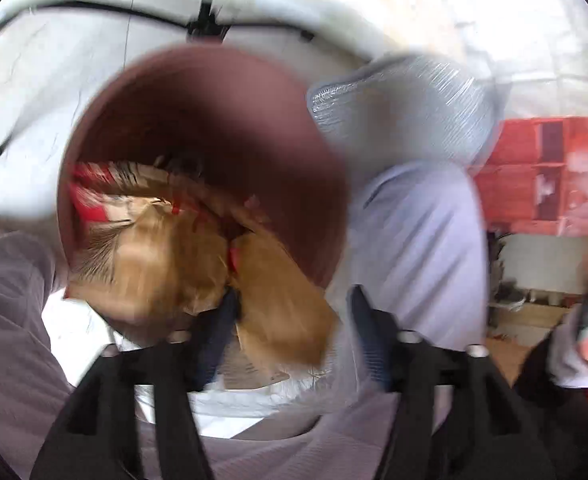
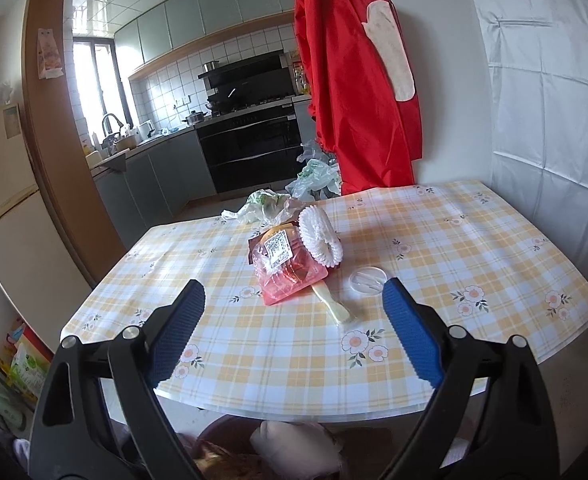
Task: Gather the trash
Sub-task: 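Move both open tools back toward the items on the table, then grasp the pink clamshell with the left tool while the right tool grasps the white foam sleeve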
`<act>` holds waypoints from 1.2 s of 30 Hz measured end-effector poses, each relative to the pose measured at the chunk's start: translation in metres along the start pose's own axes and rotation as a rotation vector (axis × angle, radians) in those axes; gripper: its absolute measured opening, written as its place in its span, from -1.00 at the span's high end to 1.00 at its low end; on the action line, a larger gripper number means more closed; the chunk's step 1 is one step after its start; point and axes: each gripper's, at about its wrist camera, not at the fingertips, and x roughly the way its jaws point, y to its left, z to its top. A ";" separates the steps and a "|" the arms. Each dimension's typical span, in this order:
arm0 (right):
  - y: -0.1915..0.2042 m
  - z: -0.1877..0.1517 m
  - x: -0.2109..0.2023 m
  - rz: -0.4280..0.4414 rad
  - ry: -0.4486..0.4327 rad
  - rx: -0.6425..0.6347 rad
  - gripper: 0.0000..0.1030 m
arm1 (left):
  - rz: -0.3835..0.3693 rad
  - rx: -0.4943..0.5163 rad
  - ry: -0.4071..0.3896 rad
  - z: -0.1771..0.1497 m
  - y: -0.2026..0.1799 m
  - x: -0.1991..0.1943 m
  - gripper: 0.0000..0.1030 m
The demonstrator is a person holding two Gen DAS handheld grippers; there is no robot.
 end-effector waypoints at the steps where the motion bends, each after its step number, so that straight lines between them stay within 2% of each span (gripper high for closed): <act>1: -0.001 0.000 0.001 0.000 0.003 0.004 -0.73 | -0.001 0.005 -0.022 0.001 -0.002 -0.008 -0.31; 3: -0.002 0.000 0.003 0.004 0.010 0.012 -0.73 | -0.014 0.019 -0.079 0.003 -0.009 -0.032 -0.33; 6: 0.002 0.000 0.004 0.007 0.010 0.003 -0.73 | 0.015 0.051 -0.165 0.003 -0.020 -0.064 -0.37; 9: 0.004 -0.001 0.004 0.006 0.011 -0.005 -0.73 | 0.065 0.100 -0.282 0.002 -0.037 -0.099 -0.45; 10: 0.004 -0.001 0.004 0.001 0.013 -0.007 -0.74 | 0.101 0.123 -0.343 0.003 -0.044 -0.115 -0.48; 15: -0.002 0.000 0.010 -0.030 0.028 -0.013 -0.84 | 0.208 0.177 -0.599 0.000 -0.071 -0.171 -0.80; 19: -0.011 0.002 0.020 -0.058 0.048 -0.018 -0.88 | 0.268 0.200 -0.755 0.009 -0.083 -0.198 -0.88; 21: -0.016 0.003 0.027 -0.067 0.056 -0.023 -0.88 | 0.282 0.207 -0.795 0.017 -0.088 -0.204 -0.88; 23: -0.021 0.005 0.035 -0.075 0.066 -0.030 -0.88 | 0.290 0.222 -0.799 0.029 -0.091 -0.213 -0.88; 25: -0.026 0.008 0.045 -0.086 0.076 -0.042 -0.88 | 0.337 0.255 -0.790 0.049 -0.102 -0.209 -0.88; 29: -0.039 0.015 0.075 -0.096 0.108 -0.057 -0.88 | 0.405 0.334 -0.757 0.085 -0.111 -0.182 -0.88; 31: -0.045 0.020 0.091 -0.097 0.124 -0.064 -0.88 | 0.390 0.331 -0.731 0.106 -0.110 -0.170 -0.88; 35: -0.055 0.030 0.126 -0.088 0.161 -0.087 -0.88 | 0.320 0.239 -0.676 0.156 -0.093 -0.147 -0.87; 36: -0.058 0.035 0.141 -0.079 0.176 -0.096 -0.88 | 0.312 0.195 -0.662 0.173 -0.084 -0.141 -0.82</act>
